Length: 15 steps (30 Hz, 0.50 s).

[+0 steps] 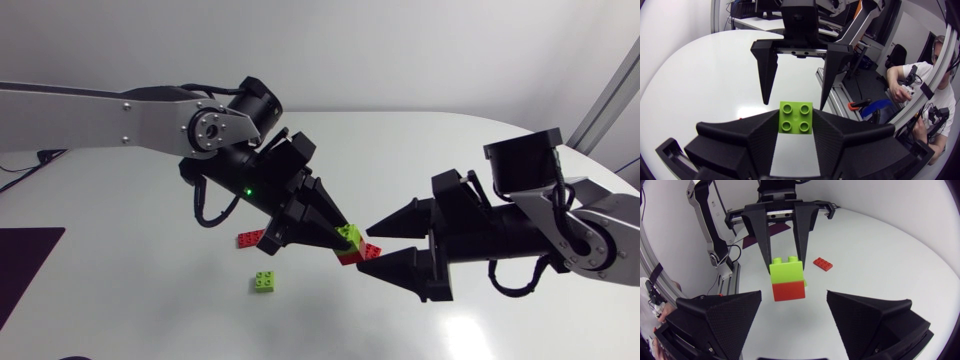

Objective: Separate the duplo bricks

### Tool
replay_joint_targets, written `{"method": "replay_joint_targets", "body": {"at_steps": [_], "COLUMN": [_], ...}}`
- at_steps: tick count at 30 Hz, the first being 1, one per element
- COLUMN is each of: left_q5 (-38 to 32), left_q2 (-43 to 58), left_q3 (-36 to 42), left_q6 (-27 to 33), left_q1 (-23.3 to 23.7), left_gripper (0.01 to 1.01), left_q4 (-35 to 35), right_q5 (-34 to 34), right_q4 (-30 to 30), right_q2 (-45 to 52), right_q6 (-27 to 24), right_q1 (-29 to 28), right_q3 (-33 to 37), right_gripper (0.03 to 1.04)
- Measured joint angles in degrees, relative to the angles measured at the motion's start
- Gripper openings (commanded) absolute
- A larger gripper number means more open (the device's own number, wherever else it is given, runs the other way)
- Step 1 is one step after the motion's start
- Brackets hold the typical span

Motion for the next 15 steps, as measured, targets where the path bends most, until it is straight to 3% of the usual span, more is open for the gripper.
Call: {"method": "replay_joint_targets", "body": {"at_steps": [6, 15], "left_q5": [0.8, 2.1], "left_q2": [0.0, 0.0], "left_q3": [0.0, 0.0], "left_q6": [-0.4, -0.4], "left_q1": [-0.8, -0.8], "left_gripper": [0.336, 0.336], "left_q4": [-0.7, -1.1], "right_q5": [-0.1, -0.2], "right_q4": [0.0, 0.0], "right_q2": [0.6, 1.0], "right_q6": [0.0, 0.0], "right_q1": [1.0, 2.4], "right_q3": [0.6, 0.8], "right_gripper": [0.82, 0.42]}}
